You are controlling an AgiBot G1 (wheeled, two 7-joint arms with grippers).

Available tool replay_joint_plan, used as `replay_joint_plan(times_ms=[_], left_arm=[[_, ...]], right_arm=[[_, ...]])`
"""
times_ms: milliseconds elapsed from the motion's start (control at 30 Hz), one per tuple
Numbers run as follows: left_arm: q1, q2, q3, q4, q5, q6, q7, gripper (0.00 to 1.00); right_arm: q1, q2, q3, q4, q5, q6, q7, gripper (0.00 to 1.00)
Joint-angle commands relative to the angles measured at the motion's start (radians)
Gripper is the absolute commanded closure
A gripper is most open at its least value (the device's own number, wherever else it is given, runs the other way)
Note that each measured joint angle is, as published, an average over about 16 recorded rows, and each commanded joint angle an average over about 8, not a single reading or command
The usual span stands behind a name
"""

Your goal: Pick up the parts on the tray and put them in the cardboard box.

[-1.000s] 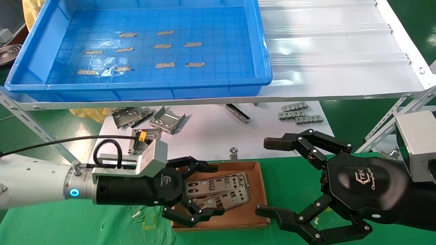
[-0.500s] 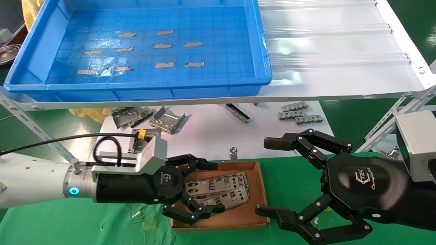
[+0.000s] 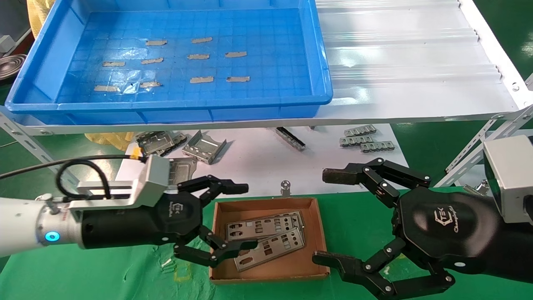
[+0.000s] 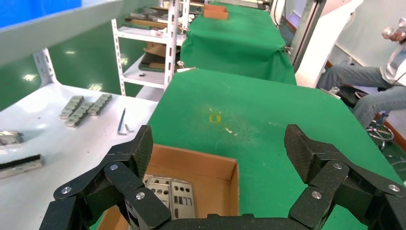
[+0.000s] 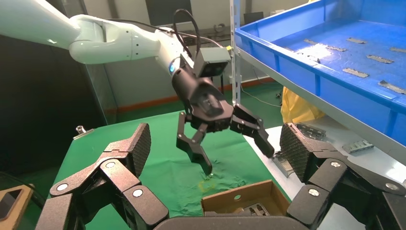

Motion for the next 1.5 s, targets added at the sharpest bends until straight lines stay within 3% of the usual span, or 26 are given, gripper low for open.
replay_joint_plan(times_ms=[33, 1500], left_arm=[[0.013, -0.017, -0.013, -0.031, -0.01, -0.004, -0.015, 0.0], [0.282, -0.366, -0.289, -0.674, -0.227, -0.077, -0.313, 0.0]], right_arm=[[0.0, 0.0, 0.0, 0.0, 0.0, 0.0, 0.0, 0.0], [0.0, 0.0, 0.0, 0.0, 0.0, 0.0, 0.0, 0.0]])
